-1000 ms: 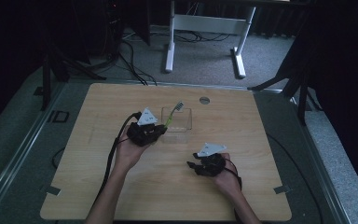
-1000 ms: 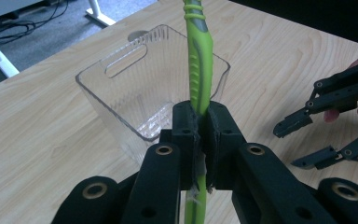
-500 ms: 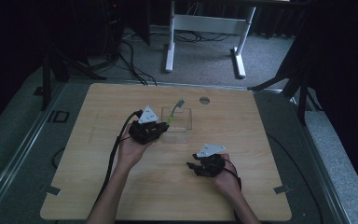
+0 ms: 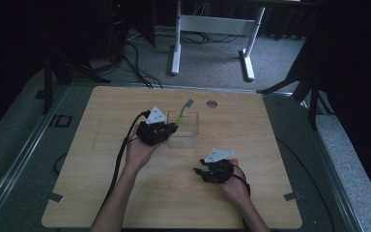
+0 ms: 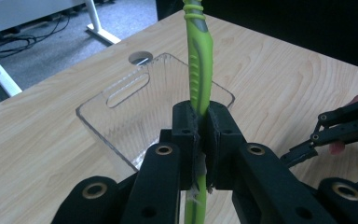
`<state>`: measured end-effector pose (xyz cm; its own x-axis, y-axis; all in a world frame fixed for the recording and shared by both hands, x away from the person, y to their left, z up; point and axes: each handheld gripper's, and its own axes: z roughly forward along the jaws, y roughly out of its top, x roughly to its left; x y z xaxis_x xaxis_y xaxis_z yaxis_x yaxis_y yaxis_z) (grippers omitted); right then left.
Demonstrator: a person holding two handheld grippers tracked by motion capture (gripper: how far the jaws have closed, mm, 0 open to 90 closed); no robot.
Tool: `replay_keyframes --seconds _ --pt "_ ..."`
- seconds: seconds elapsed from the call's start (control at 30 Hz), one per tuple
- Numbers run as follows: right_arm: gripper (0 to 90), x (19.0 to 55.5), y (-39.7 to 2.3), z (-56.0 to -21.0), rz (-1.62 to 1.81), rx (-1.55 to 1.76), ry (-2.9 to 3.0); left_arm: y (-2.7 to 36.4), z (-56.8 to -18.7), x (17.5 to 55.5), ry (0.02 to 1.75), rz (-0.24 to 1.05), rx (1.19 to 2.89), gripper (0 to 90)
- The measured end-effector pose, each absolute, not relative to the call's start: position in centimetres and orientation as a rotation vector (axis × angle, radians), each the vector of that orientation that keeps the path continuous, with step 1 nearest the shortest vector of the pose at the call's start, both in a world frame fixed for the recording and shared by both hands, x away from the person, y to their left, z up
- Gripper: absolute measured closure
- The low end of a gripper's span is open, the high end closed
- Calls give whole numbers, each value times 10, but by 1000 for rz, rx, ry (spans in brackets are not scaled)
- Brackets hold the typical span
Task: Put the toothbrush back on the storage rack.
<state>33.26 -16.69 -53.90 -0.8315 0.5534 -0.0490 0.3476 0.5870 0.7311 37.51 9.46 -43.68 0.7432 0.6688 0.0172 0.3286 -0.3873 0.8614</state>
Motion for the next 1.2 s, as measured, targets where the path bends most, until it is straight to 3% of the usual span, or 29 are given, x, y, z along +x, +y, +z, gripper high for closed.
replay_keyframes --seconds 1.2 --pt "554 333 -170 -538 1092 750 2541 81 -428 393 715 469 1942 833"
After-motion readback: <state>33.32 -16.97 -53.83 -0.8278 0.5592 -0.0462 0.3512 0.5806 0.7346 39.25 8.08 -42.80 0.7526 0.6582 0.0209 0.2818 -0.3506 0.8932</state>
